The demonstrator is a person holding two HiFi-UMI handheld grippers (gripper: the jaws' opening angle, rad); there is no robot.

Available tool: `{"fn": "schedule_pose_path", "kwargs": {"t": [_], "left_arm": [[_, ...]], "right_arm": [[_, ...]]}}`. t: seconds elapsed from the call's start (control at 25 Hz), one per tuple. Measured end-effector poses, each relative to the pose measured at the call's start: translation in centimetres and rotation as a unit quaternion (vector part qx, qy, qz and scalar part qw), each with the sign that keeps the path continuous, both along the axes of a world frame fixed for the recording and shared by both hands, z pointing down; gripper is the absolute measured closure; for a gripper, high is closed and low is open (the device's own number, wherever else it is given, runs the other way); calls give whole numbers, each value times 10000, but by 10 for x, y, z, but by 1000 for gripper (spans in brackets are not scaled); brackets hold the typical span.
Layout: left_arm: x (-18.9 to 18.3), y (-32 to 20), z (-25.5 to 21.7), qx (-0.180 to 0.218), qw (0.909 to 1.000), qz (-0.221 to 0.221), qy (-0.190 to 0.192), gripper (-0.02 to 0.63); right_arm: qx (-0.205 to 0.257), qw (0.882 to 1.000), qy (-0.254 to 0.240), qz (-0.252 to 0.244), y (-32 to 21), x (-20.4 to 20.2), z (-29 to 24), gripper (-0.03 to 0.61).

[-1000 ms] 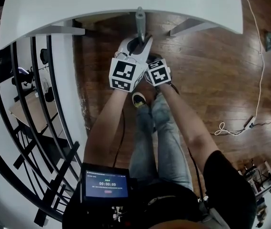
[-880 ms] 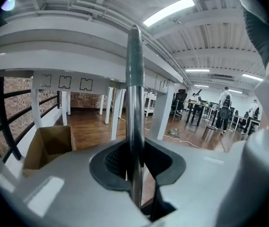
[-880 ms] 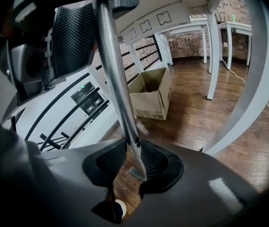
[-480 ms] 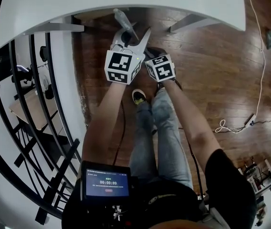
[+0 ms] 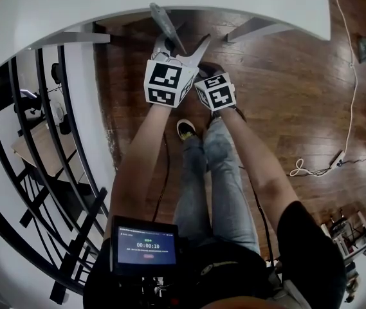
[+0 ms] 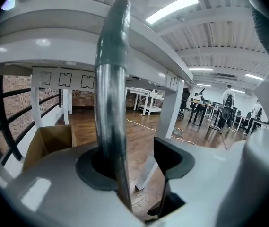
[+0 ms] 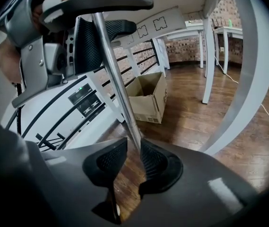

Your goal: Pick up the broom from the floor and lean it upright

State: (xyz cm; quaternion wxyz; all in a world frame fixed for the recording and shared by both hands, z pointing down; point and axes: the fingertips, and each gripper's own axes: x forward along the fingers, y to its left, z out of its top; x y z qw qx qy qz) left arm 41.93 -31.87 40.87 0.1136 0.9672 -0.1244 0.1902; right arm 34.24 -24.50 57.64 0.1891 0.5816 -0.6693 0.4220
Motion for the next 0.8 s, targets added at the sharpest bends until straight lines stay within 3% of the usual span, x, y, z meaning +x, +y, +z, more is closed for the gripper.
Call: {"fn": "schedule_pose_path", "kwargs": {"t": [0.04, 0.12, 0.28, 0.36, 0.56, 0.8], "left_arm": [[0, 0, 0, 21, 10000, -20, 4, 387], [-3, -2, -1, 30, 9999, -116, -21, 595], [0, 3, -3, -44, 9999, -27, -152, 600], [-1, 7, -4, -8, 9997, 97, -223, 597], [-4, 3, -8, -149, 9997, 38, -207, 597], [0, 17, 4, 21, 9986, 363, -380, 595]], "right_arm": [[84, 9999, 65, -81, -2, 0, -2, 482], [289, 9987, 252, -334, -9, -3, -5, 459], [390, 9948, 675, -654, -31, -3, -3, 430], [352, 9945, 775, -613, -39, -2, 1, 476], [481, 9972, 271, -506, -39, -18, -5, 488], [382, 9953, -201, -870, -24, -55, 3, 491]]}}
